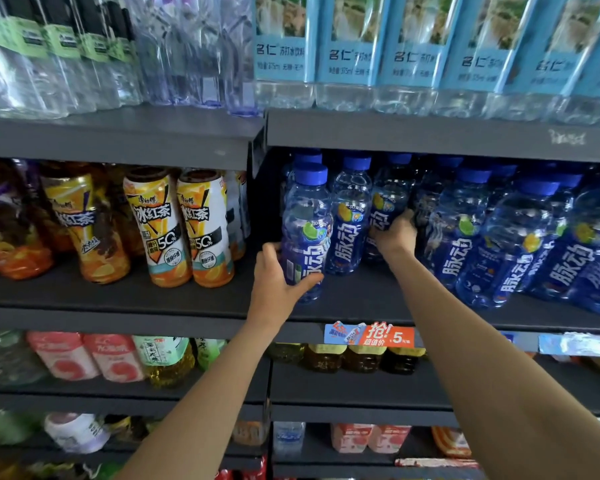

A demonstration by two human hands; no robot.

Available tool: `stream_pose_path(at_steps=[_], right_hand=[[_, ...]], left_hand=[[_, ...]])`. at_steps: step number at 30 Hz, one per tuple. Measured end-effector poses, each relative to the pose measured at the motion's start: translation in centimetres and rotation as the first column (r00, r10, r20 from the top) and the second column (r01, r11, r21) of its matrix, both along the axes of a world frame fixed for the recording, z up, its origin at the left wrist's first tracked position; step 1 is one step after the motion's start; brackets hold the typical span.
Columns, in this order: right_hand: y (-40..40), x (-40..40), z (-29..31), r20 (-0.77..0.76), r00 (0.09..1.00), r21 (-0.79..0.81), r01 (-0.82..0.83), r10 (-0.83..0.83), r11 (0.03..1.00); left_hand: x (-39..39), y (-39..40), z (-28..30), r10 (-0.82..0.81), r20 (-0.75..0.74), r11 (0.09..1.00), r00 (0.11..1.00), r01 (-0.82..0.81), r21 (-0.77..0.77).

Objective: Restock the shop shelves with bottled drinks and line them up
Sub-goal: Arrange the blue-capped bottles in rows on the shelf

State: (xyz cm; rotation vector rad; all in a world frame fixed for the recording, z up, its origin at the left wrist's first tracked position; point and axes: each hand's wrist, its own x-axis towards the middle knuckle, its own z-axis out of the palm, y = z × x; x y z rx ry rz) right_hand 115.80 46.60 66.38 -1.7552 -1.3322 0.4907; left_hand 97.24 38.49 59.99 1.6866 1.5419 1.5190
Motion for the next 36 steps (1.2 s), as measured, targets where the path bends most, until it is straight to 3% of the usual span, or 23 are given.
stream_pose_path(at_steps=[7,11,15,23,28,31,36], right_hand=[[-2.1,0.5,-0.9,0.121,0.993,0.032,0.011,-0.015,0.999],[-1.5,1.2,0.7,0.135,0.987,-0.13,-0.065,0.083,0.989],[-1.0,0.9,1.3,0.277,0.96,-0.183,0.014,0.038,0.983],[-0.2,0.0,-1.7,0.192,0.972,-0.09,0.158,-0.138,0.983],[0.7,-0.1,-2.1,0.239,0.965,-0.035,0.116,-0.104,0.993],[1.6,-0.1,-1.5,0.187,0.98,-0.074,0.079,-0.064,0.994],[1.3,-0.3,-1.9,0.155,0.984,0.001,0.091,-0.09,0.996]], left_hand=[[0.2,-0.3,0.1,0.005,-0.013,1.0,1.0,-0.005,0.017],[0.3,-0.4,0.4,0.01,-0.011,1.0,1.0,-0.01,0.002],[0.3,-0.3,0.6,0.016,-0.018,1.0,1.0,-0.016,-0.006],[0.3,-0.1,0.3,0.011,-0.017,1.0,1.0,-0.011,0.002],[0.1,0.0,-0.2,0.002,-0.002,1.0,1.0,-0.002,0.013],[0.1,0.0,-0.2,0.008,-0.01,1.0,1.0,-0.007,0.014],[0.1,0.1,-0.3,-0.008,0.004,1.0,1.0,0.008,0.011]])
